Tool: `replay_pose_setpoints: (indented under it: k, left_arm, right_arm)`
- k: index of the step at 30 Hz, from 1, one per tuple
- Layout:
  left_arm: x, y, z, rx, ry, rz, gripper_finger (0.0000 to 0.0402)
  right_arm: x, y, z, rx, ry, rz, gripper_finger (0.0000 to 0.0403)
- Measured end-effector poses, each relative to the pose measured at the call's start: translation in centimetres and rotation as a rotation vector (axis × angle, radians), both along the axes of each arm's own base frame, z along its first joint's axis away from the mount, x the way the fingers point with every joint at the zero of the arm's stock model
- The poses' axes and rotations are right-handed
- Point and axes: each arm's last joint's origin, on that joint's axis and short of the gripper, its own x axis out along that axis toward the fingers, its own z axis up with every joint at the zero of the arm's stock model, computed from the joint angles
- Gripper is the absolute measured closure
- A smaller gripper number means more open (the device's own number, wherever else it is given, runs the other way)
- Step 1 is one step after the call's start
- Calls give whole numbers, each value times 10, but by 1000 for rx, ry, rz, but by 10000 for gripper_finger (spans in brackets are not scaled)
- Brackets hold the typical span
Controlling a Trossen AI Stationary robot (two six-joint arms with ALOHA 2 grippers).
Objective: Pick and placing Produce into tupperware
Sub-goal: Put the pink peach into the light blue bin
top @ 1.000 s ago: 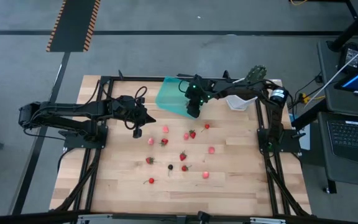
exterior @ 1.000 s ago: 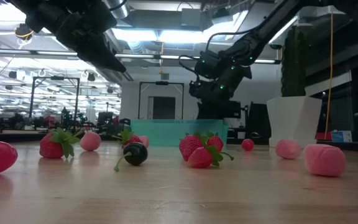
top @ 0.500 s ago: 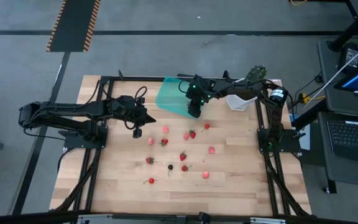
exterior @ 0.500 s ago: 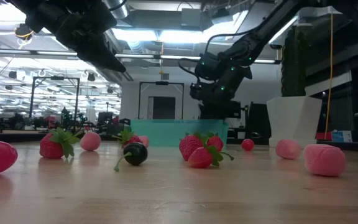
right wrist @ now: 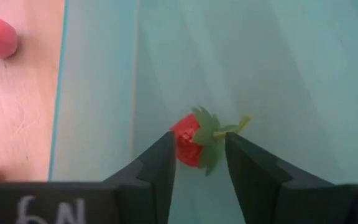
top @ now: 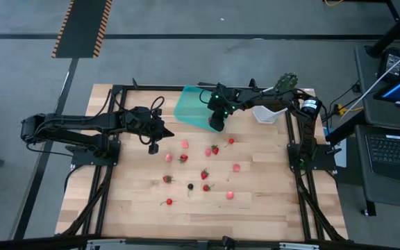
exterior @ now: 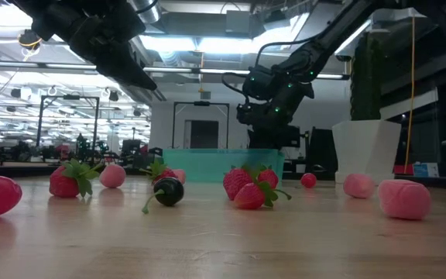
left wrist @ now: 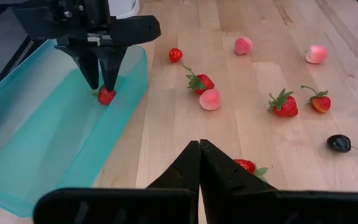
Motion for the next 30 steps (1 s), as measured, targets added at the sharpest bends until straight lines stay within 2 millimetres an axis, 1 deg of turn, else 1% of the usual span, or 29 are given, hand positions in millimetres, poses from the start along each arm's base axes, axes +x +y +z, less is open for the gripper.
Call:
replay_pose_setpoints:
  k: [2,8,12,14,15,19,25,30]
  left_arm:
    - [0,0,0,2,0,-2,401]
    - [0,1,0,22,3,22,401]
    - [0,1,0,23,3,24,401]
    - [0,1,0,23,3,24,401]
    - [0,1,0,23,3,24,401]
    - [0,1,0,24,6,24,401]
    - [0,1,0,24,5,25,401]
    - [0,1,0,24,5,24,402]
  right_arm:
    - [2,-1,5,3,10,3,278]
    - [9,-4,30,9,47,28,314]
    - [13,-2,37,-8,32,50,359]
    - [13,0,38,-14,31,64,387]
    - [12,1,39,-15,34,69,394]
    - [7,8,51,-27,13,83,390]
    - [-5,24,80,-54,-87,102,397]
    - [-28,43,93,-76,-177,103,394]
